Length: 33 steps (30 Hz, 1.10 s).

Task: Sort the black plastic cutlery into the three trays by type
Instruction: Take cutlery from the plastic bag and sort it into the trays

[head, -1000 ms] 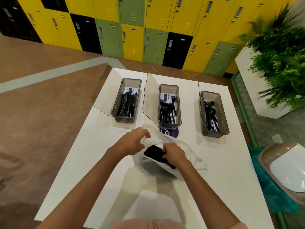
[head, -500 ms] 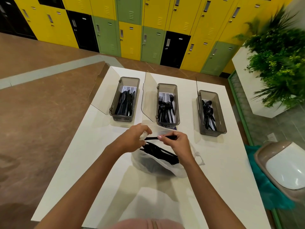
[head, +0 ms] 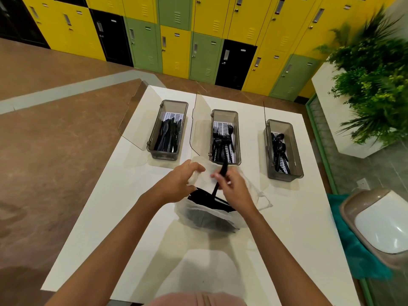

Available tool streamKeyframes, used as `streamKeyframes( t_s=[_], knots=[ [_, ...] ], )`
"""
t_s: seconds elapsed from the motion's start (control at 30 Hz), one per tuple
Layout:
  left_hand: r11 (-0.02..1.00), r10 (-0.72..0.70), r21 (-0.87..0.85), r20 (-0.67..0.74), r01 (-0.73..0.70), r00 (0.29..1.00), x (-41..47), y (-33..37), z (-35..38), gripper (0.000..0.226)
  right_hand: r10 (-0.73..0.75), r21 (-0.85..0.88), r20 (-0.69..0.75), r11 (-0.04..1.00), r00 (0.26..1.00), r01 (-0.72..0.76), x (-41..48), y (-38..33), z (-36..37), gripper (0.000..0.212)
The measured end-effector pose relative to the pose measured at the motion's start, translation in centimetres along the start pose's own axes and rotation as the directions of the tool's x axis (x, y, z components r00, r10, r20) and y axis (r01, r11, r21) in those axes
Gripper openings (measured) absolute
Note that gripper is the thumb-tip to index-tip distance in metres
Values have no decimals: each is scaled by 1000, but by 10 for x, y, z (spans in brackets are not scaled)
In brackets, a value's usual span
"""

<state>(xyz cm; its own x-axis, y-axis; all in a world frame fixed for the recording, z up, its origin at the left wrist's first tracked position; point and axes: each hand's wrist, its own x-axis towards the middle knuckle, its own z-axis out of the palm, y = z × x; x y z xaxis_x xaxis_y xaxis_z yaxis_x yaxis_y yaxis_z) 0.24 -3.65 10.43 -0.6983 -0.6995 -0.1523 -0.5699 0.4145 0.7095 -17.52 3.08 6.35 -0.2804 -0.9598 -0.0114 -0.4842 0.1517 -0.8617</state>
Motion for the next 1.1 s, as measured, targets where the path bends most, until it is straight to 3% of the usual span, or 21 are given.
streamKeyframes(
  t_s=[0.07, 0.13, 0.2, 0.33, 0.53, 0.73, 1.1],
  knots=[
    [1000, -13, 1, -13, 13, 1000, -1, 0, -1, 53, -16, -227, 288, 970, 958, 84, 2, 5, 5, 18],
    [1000, -16, 0, -18, 16, 1000, -1, 0, -2, 57, 51, -425, 445, 891, 894, 160, 3, 11, 13, 26],
    [1000, -20, -4, -13, 20, 1000, -3, -1, -2, 59, 103, -566, 483, 795, 870, 219, 3, 18, 23, 40],
    [999, -43, -19, 17, 44, 999, -6, -5, -2, 58, 292, -727, 434, 673, 852, 139, 0, 30, 42, 53],
    [999, -45, -24, 44, 46, 998, -7, -11, 1, 56, 426, -729, 442, 684, 789, 39, 15, 36, 40, 63],
    [999, -35, -6, 58, 35, 998, -5, -12, 2, 53, 510, -648, 509, 758, 693, -82, 20, 42, 29, 55],
    [998, -36, 45, 86, 33, 996, 1, -14, 3, 52, 509, -473, 521, 840, 686, -264, 2, 36, 14, 57]
  ],
)
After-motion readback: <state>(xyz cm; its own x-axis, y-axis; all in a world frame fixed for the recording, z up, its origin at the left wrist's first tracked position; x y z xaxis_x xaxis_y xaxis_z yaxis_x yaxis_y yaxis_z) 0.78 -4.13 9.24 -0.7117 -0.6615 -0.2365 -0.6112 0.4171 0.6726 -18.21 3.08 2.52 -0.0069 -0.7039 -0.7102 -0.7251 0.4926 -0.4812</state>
